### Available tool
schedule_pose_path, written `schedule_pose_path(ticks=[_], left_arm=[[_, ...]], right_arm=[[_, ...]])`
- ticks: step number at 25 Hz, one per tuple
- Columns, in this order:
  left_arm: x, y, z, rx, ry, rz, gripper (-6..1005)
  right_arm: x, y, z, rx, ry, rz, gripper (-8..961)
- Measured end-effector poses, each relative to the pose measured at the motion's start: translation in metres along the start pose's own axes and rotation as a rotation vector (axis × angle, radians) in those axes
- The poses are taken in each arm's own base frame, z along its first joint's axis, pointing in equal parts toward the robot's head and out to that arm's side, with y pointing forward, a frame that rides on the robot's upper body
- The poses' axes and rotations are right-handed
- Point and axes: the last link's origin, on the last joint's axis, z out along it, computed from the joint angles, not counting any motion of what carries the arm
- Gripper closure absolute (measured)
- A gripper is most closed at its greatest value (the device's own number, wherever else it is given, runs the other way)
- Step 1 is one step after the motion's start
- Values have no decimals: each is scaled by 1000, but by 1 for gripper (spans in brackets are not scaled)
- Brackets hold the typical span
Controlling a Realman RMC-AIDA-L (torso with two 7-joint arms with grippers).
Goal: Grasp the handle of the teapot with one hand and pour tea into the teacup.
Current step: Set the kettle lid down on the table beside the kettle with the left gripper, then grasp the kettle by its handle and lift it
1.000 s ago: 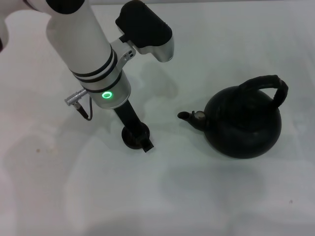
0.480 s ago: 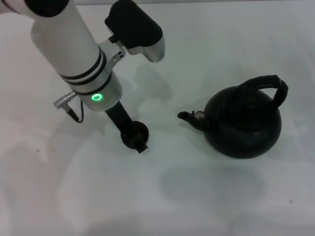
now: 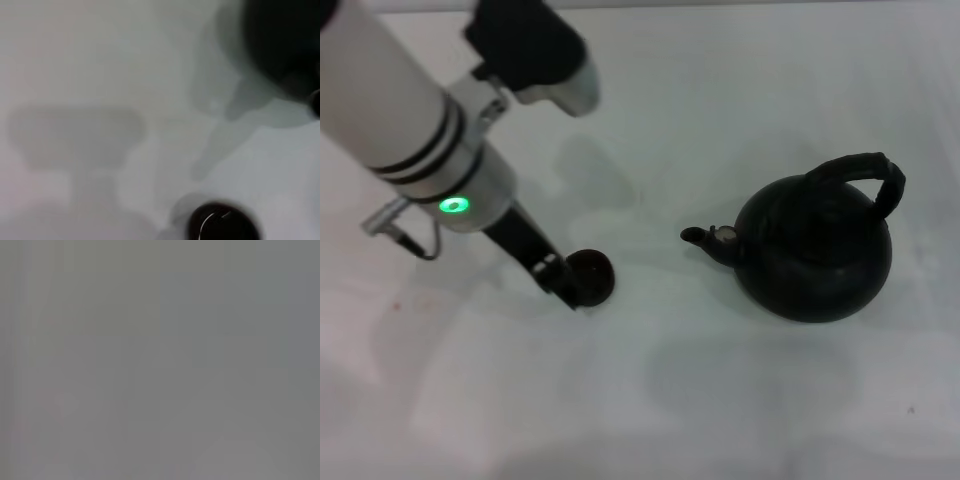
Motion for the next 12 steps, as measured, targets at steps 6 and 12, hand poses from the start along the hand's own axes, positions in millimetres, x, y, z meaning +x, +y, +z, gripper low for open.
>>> schedule_pose_path(ticks=[6,12], left_arm=[[-38,-23,-12,65,52,-115,216],[-70,-38,-31,82,273,-162,214]], right_arm=[[-7,1,-12,-57,-59,-32,112],[-12,0,-33,-143,-97,6,112]])
